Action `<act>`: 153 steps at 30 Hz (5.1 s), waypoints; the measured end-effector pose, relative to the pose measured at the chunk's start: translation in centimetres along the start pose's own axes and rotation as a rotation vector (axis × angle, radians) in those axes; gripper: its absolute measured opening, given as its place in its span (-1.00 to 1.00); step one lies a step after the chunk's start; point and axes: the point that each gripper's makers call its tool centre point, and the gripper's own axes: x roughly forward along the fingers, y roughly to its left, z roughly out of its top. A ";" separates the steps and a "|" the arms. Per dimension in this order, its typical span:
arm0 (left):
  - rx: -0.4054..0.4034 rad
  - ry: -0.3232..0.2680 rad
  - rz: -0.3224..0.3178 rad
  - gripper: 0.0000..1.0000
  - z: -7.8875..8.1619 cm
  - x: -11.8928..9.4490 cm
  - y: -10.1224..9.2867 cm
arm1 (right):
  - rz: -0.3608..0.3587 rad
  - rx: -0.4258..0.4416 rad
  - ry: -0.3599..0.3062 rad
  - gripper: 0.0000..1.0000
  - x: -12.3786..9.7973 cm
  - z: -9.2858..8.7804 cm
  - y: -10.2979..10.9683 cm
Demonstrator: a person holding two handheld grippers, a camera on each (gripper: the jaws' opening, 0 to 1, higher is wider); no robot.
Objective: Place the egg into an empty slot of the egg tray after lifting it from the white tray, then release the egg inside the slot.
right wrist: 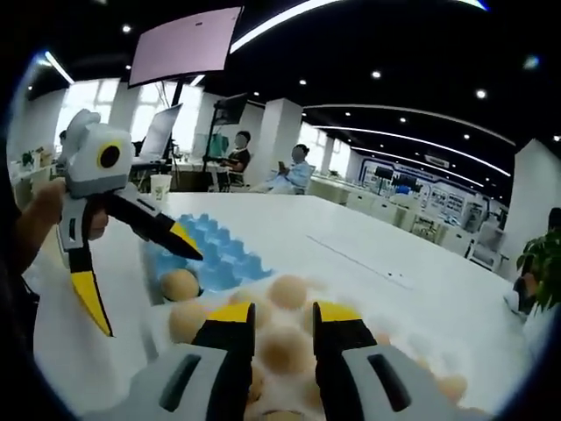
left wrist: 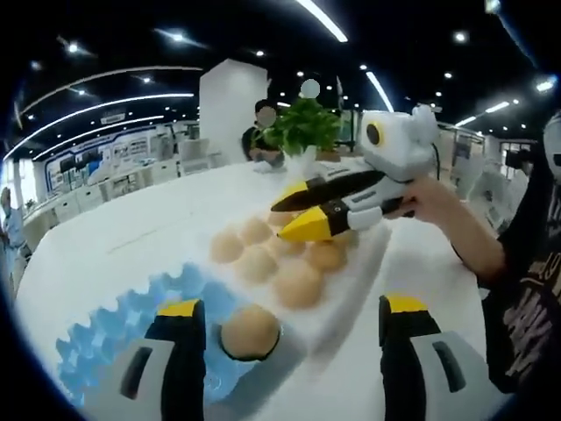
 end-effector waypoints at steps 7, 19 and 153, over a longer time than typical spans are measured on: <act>0.019 -0.028 -0.011 0.51 1.2 1.0 -0.9 | -0.228 -0.150 -0.002 -0.46 -0.7 0.5 -4.3; 0.031 -0.006 -0.084 0.11 0.8 2.1 -2.6 | -0.233 0.020 -0.027 -0.46 -1.0 -0.2 -5.6; 0.004 0.050 0.056 -0.48 1.0 1.1 6.1 | -0.158 0.021 -0.062 -0.36 0.4 0.1 -3.0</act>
